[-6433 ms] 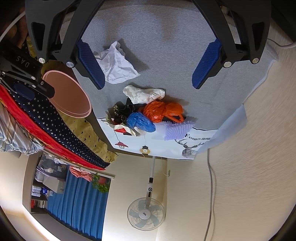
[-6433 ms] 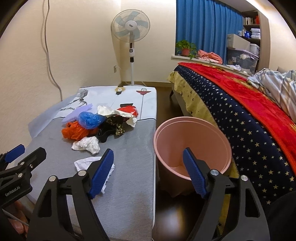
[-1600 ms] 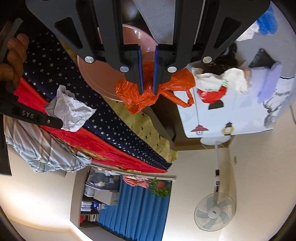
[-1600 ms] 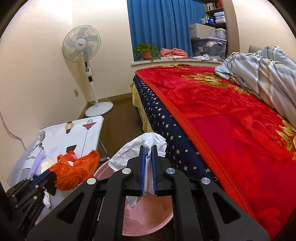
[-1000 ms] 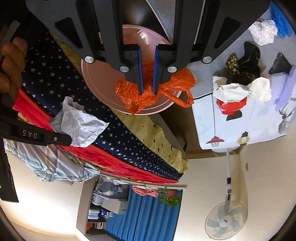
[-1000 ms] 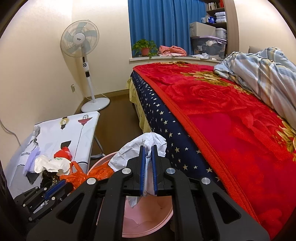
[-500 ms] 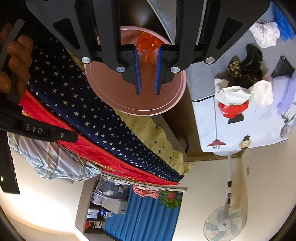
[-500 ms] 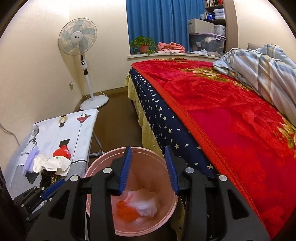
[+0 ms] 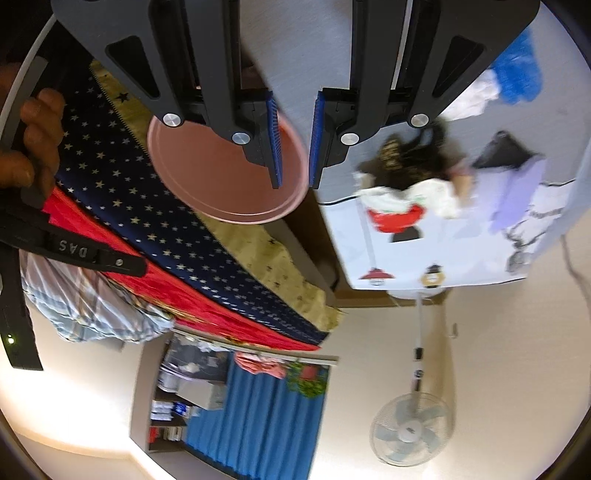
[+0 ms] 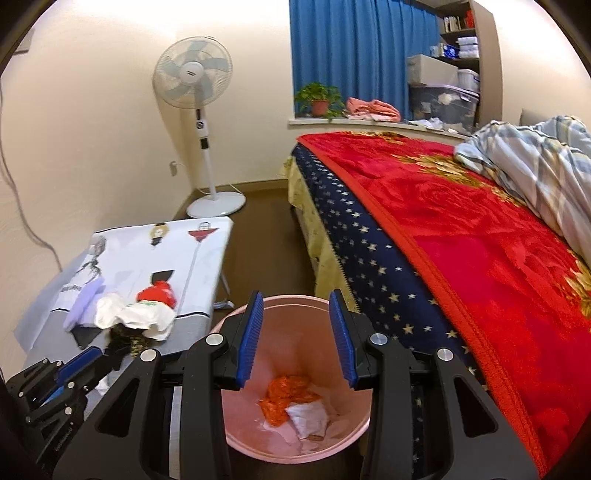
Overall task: Collect trash
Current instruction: 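Open both tools to drop the tissue and orange bag into the bin, then grasp the blue plastic bag with the left tool while the right tool grasps the white plastic bag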
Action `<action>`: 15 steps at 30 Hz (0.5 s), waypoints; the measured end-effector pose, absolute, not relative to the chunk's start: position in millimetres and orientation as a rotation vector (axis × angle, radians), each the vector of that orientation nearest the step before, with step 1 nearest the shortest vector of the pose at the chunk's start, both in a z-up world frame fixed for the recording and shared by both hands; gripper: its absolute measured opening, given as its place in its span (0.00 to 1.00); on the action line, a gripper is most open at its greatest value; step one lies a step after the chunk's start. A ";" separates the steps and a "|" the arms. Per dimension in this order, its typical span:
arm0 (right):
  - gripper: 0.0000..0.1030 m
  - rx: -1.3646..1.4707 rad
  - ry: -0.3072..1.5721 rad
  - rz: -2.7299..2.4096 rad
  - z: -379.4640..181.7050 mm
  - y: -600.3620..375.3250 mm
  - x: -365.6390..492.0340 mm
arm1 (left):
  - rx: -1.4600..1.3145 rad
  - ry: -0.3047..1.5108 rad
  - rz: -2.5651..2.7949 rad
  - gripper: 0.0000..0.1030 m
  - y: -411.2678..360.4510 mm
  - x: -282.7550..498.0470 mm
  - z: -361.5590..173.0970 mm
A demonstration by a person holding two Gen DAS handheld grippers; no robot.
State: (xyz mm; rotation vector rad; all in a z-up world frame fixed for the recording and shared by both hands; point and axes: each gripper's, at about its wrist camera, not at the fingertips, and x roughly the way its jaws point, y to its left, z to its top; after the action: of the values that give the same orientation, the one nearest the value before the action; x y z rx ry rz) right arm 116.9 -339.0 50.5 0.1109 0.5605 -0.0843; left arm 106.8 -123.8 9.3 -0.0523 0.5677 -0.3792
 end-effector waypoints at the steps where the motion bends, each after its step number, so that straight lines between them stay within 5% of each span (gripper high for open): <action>1: 0.37 0.114 0.558 -0.075 52.4 -335.8 115.3 | -0.060 0.566 -0.353 0.15 -113.4 103.3 9.7; 15: 0.37 0.140 0.546 0.056 57.4 -281.1 112.9 | -0.167 0.589 -0.014 0.15 -11.0 75.2 -3.0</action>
State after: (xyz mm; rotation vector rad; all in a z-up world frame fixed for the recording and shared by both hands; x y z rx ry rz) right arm 112.9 -281.1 57.4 0.1396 0.5456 0.0556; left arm 75.2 -11.0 -3.0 -0.1670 0.5893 -0.0145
